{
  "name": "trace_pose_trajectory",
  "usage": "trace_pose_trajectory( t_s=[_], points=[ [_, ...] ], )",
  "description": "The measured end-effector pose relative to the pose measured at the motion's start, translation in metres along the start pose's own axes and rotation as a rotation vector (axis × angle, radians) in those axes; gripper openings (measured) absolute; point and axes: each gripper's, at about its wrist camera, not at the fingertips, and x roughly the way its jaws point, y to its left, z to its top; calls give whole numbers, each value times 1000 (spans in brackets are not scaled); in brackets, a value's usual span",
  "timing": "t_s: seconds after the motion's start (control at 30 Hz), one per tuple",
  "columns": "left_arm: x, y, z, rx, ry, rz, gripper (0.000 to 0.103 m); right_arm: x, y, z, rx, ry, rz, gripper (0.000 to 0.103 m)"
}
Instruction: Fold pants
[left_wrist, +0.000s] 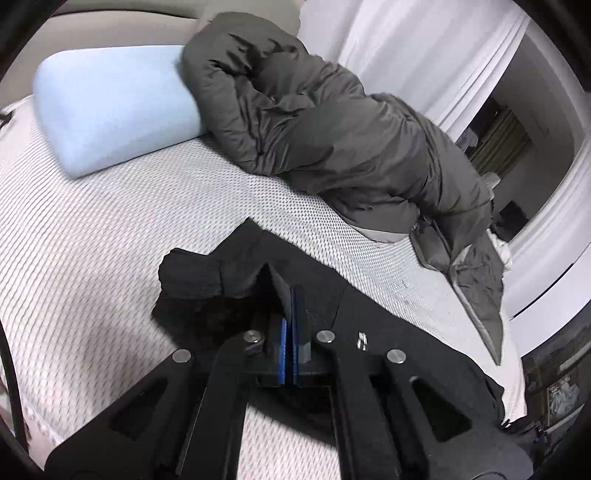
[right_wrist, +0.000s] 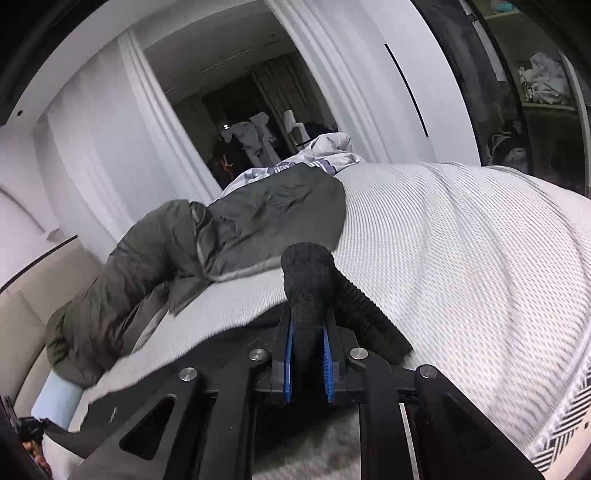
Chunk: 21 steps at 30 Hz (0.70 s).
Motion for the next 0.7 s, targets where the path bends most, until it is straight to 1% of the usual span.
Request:
trace_pose_trajectory(
  t_s=[0.03, 0.17, 0.27, 0.37, 0.4, 0.43, 0.47, 0.5, 0.53, 0.57, 0.6, 0.63, 0.67, 0.7],
  points=[
    [16, -8, 9, 5, 11, 10, 0, 10, 3, 6, -1, 3, -7, 12],
    [86, -32, 40, 19, 64, 58, 0, 76, 26, 33, -31, 35, -67, 12],
    [142, -45, 59, 29, 96, 89, 0, 132, 46, 49, -61, 66, -109, 12],
    [183, -53, 70, 62, 109, 142, 0, 184, 67, 55, -126, 103, -160, 12],
    [196, -54, 73, 73, 127, 161, 0, 200, 73, 54, -154, 115, -183, 16],
    [210, -55, 75, 80, 162, 182, 6, 218, 78, 53, -175, 141, -202, 24],
    [216, -52, 75, 81, 178, 187, 19, 232, 78, 50, -185, 172, -211, 29],
    [218, -50, 75, 80, 176, 185, 26, 241, 77, 48, -188, 194, -216, 41],
    [214, -48, 75, 78, 158, 183, 49, 247, 75, 47, -187, 206, -226, 46],
    [207, -44, 75, 75, 141, 177, 71, 246, 73, 46, -182, 206, -222, 47],
    [199, -42, 73, 71, 127, 167, 77, 242, 71, 44, -179, 202, -209, 51],
    [190, -39, 71, 66, 110, 156, 80, 233, 70, 43, -179, 193, -205, 59],
    [181, -36, 67, 63, 102, 145, 80, 224, 67, 41, -179, 188, -200, 64],
    [169, -33, 58, 62, 101, 127, 80, 212, 65, 38, -173, 184, -176, 72]
  ],
)
